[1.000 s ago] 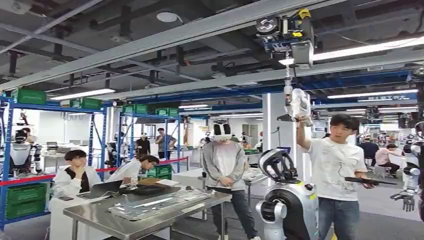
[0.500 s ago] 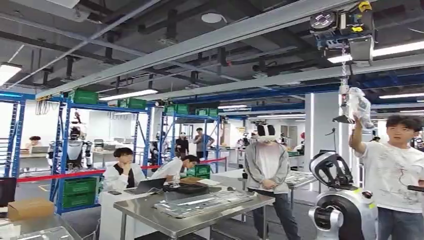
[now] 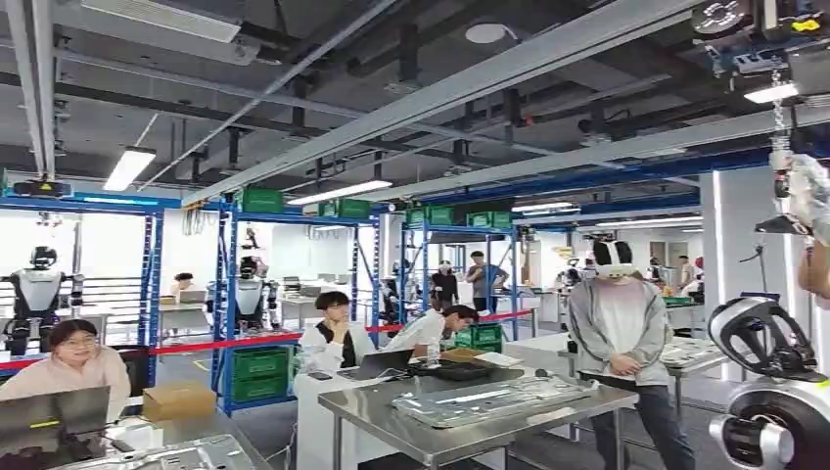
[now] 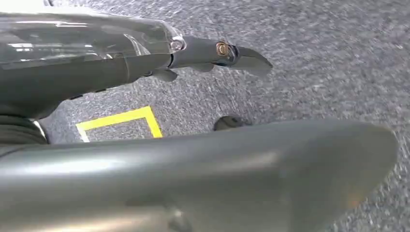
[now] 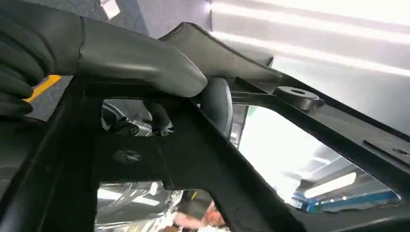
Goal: Take the parts from the cabinet and place them on the table.
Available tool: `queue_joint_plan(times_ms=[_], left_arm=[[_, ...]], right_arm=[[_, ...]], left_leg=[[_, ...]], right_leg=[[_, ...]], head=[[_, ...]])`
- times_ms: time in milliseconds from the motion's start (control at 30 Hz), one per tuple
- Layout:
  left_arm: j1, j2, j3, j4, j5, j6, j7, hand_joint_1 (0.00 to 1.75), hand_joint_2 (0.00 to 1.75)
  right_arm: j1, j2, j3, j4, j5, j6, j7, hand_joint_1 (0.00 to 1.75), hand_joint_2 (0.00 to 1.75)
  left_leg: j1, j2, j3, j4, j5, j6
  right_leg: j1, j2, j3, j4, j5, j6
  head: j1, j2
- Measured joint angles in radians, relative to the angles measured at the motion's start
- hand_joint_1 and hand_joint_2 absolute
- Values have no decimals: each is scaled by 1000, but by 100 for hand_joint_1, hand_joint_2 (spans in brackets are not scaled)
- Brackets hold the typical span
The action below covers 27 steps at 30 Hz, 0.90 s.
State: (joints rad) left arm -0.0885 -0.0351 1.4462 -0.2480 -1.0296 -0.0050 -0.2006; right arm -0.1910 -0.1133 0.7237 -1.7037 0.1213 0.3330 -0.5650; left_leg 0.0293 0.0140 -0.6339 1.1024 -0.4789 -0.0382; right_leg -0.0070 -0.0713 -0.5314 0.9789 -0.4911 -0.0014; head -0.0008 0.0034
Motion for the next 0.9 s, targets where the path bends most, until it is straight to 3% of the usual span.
queue_joint_plan(times_ms=[33,67,100,200,233,267,333,367,400,433,500,533,567,600,700,733,767,800,867,900], left_arm=[[-1,0,-1,0,0,0,2,0,0],[-4,-2,-2,0,0,0,3,0,0],[-4,-1,-3,0,-2,0,5,0,0],[1,-1,-9,0,-8,0,5,0,0],[1,0,-10,0,-9,-1,5,0,0],[-1,0,-11,0,-9,-2,3,0,0],[-6,2,-12,0,-9,-6,-4,0,0],[-7,2,-13,0,-9,-6,-5,0,0],[-7,2,-13,0,-9,-7,-6,0,0],[-7,2,-13,0,-9,-7,-6,0,0],[-6,2,-15,0,-9,-8,-8,0,0],[-7,2,-15,0,-8,-9,-11,0,0],[-7,-1,-16,1,-8,-12,-13,0,0],[-9,0,-16,1,-7,-15,-13,0,0],[-2,0,-16,1,-6,-17,-15,0,0],[-2,0,-16,1,-4,-18,-15,0,0],[-1,0,-16,1,-2,-18,-15,0,0],[-4,0,-16,1,0,-17,-17,0,0],[-9,3,-16,1,0,-18,-23,0,0],[-9,3,-17,1,0,-18,-23,0,0]], right_arm=[[-2,2,0,0,0,0,0,175,175],[-5,3,0,0,-3,1,0,175,175],[-9,3,2,2,-4,2,1,175,175],[-16,3,4,3,-10,1,2,175,175],[-19,3,5,3,-11,1,2,175,175],[-19,3,5,3,-13,1,0,175,175],[-17,2,6,8,-15,2,0,175,175],[-15,2,6,11,-15,2,0,175,175],[-15,2,7,14,-15,3,0,175,175],[-15,2,8,17,-16,3,0,175,175],[-16,2,8,19,-16,3,0,175,175],[-18,2,8,19,-16,3,0,175,175],[-19,2,8,19,-16,3,-1,175,175],[-18,2,8,20,-17,3,-2,175,175],[-20,3,8,21,-16,3,-3,175,175],[-21,7,8,21,-16,2,-4,175,175],[-21,8,8,21,-15,2,-4,175,175],[-20,10,8,21,-15,2,-6,175,175],[-16,10,7,23,-12,1,-6,175,175],[-15,10,8,23,-12,1,-6,175,175]], left_leg=[[0,37,41,-79,20,-3],[-8,48,43,-85,10,11],[-10,31,40,-83,11,25],[-14,8,37,-83,12,46],[-12,2,38,-84,15,52],[-11,-5,37,-84,15,58],[-14,-26,37,-83,16,65],[-17,-37,37,-83,16,67],[-21,-49,38,-83,17,68],[-23,-62,39,-83,17,68],[-27,-90,42,-83,17,68],[-27,-103,43,-83,17,68],[-24,-109,39,-83,19,67],[-20,-124,34,-81,21,63],[-14,-152,26,-89,30,46],[-15,-133,26,-83,21,44],[-22,-79,15,-60,-1,39],[-21,-48,-13,-1,-39,34],[-15,-31,-88,159,-110,24],[-11,-29,-115,216,-122,18]], right_leg=[[0,-8,1,7,-6,7],[8,-14,-1,12,-12,16],[8,-18,0,14,-12,19],[1,-36,7,11,-16,36],[-5,3,6,21,-31,42],[-5,38,-14,66,-64,41],[-5,61,-94,240,-147,42],[-5,63,-133,316,-167,41],[-4,64,-152,348,-165,39],[-3,67,-148,327,-138,33],[4,83,-80,164,-39,16],[8,109,-41,73,4,7],[6,159,-25,36,-3,-3],[7,159,-23,24,6,0],[12,132,-19,16,5,-3],[0,113,-13,-1,14,-6],[3,103,-10,-7,16,-9],[3,89,-9,-7,15,-10],[3,58,-11,-6,14,-10],[3,44,-11,-5,14,-9]], head=[[0,0],[0,0],[0,0],[0,0],[0,0],[0,0],[0,0],[0,0],[0,0],[0,0],[0,0],[0,0],[1,0],[0,0],[0,0],[0,0],[0,0],[0,0],[0,0],[0,0]])
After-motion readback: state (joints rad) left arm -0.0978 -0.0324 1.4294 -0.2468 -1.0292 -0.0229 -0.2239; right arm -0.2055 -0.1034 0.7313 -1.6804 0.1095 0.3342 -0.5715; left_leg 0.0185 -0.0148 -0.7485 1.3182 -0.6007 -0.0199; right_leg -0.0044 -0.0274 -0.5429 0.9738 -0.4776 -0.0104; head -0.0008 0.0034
